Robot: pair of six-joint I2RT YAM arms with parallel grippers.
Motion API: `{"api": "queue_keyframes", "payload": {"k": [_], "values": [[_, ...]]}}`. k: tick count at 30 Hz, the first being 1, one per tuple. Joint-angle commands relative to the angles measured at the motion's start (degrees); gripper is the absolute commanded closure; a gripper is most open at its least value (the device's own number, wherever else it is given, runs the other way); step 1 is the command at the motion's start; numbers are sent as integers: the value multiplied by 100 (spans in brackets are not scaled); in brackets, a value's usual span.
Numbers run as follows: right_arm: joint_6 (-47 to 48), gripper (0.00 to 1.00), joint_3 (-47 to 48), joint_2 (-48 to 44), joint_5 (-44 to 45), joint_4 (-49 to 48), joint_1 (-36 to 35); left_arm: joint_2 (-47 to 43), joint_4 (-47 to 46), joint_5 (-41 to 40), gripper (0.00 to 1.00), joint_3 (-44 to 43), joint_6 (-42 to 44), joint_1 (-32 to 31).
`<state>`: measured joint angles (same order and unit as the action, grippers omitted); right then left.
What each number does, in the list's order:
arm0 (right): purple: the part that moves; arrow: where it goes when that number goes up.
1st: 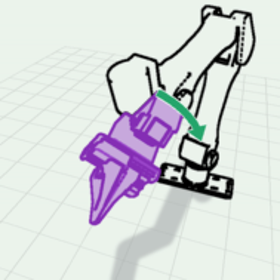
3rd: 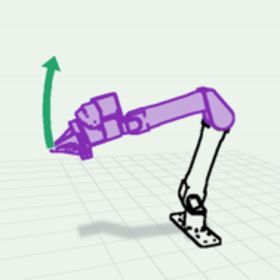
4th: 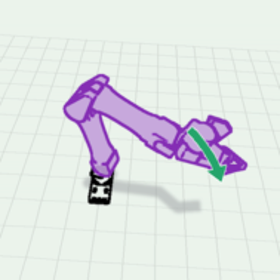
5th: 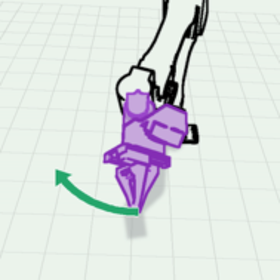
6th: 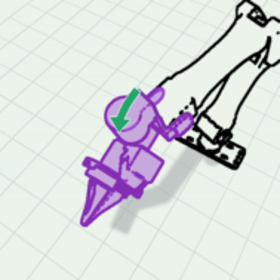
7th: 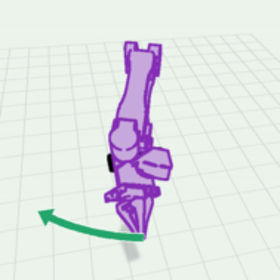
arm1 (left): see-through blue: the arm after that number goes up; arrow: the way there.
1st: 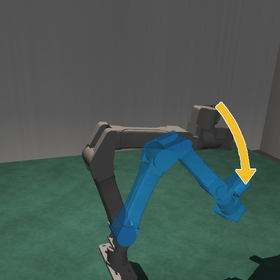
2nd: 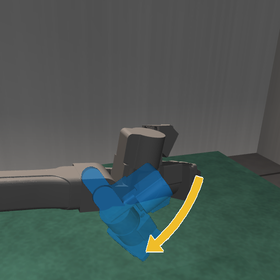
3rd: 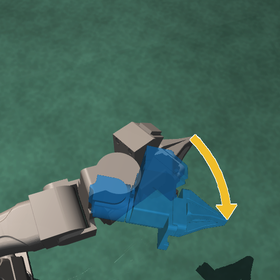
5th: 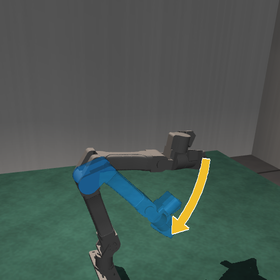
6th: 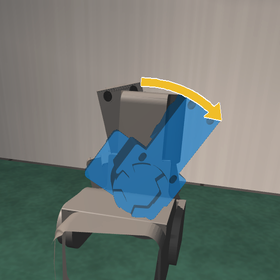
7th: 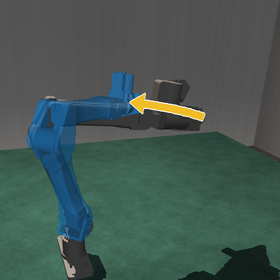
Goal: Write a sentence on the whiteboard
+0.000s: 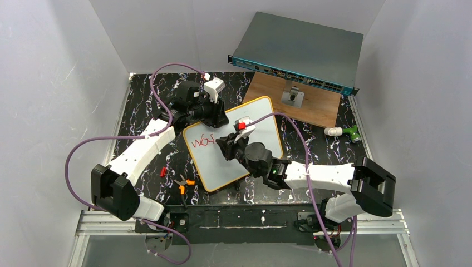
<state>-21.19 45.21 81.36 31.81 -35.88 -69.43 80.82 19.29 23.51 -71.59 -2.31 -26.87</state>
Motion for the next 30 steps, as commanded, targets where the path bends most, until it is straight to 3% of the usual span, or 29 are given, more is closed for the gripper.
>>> {"api": "queue_keyframes", "payload": {"k": [1, 30], "values": [[449, 99, 313, 88, 226, 268, 35, -338, -218, -31, 100, -123, 71, -38], [1060, 99, 745, 172, 641, 204, 170, -364, -199, -22, 100, -112, 72, -46]]}}
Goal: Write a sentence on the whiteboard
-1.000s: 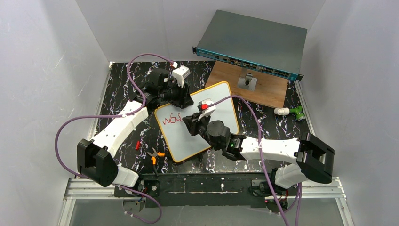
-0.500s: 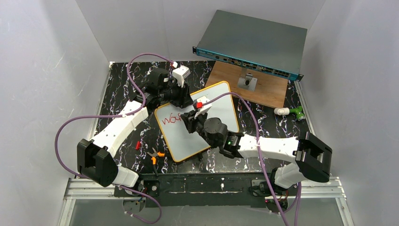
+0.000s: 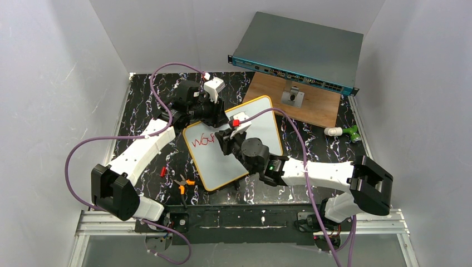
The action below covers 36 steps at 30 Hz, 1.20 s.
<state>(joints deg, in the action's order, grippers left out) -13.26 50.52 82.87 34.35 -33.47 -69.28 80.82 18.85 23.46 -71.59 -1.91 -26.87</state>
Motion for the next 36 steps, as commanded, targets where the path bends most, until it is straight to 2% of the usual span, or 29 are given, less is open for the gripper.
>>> {"api": "queue_keyframes", "payload": {"k": [1, 12, 18, 25, 36], "values": [[289, 99, 216, 19, 377, -44, 159, -365, -154, -17, 100, -110, 33, -46], [587, 99, -5, -199, 345, -271, 157, -345, -125, -17, 100, -156, 43, -55], [681, 99, -160, -773, -183, -393, 160, -346, -85, -54, 100, -219, 84, -62], [355, 99, -534, -1453, -856, -78, 141, -289, -136, -27, 100, -246, 48, -62], [217, 99, -495, -928, -841, 78, 155, -266, -117, 9, 100, -300, 38, -81]]}}
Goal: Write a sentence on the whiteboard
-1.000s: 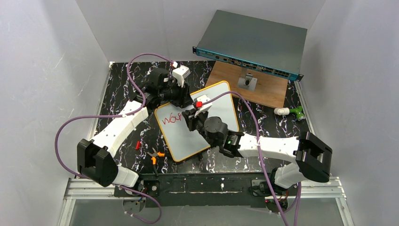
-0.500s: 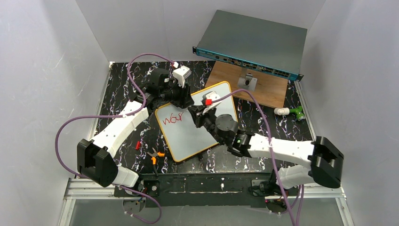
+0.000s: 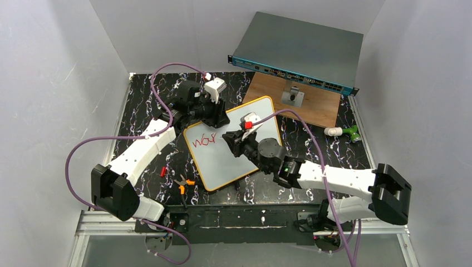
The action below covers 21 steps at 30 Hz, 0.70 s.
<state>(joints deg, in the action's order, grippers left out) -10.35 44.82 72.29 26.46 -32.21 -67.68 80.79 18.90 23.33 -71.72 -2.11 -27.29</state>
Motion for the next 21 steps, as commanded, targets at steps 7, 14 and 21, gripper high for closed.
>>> {"api": "queue_keyframes", "payload": {"k": [7, 14, 21], "values": [[-53, 99, 239, 358, -133, -56, 65, -266, -114, 37, 100, -288, 56, -49], [-20, 99, 392, 473, -149, -109, 170, -283, -101, 27, 100, -268, 58, -57], [-99, 99, 408, 579, -167, -84, 255, -292, -97, 21, 100, -269, 71, -57]]}}
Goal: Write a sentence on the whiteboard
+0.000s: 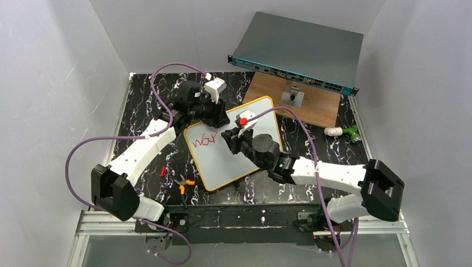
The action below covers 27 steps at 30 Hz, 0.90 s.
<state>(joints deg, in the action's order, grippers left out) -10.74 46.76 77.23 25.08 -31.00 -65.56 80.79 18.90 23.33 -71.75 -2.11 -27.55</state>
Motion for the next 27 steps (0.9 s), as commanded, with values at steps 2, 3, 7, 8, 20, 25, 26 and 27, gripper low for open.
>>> {"api": "queue_keyframes", "payload": {"k": [2, 3, 7, 8, 20, 25, 26, 27], "values": [[-112, 99, 148, 83, -21, -227, 43, -292, -97, 19, 100, -269, 75, -33], [-139, 99, 127, 82, -15, -226, 47, -292, -97, 22, 100, -269, 77, -31], [-227, 99, 60, 73, -6, -142, 52, -291, -88, 13, 100, -278, 83, -31], [-246, 99, 35, 65, -4, -131, 52, -299, -88, 16, 100, -269, 80, -31], [-384, 99, -255, -19, 84, 83, 43, -304, -102, 12, 100, -263, 80, -31], [-295, 99, -118, 11, 142, 121, 48, -292, -96, 22, 100, -263, 77, -31], [-242, 99, -62, 18, 146, 128, 52, -299, -98, 27, 100, -259, 73, -31], [-183, 99, -3, 32, 146, 122, 48, -294, -101, 21, 100, -254, 72, -33]]}}
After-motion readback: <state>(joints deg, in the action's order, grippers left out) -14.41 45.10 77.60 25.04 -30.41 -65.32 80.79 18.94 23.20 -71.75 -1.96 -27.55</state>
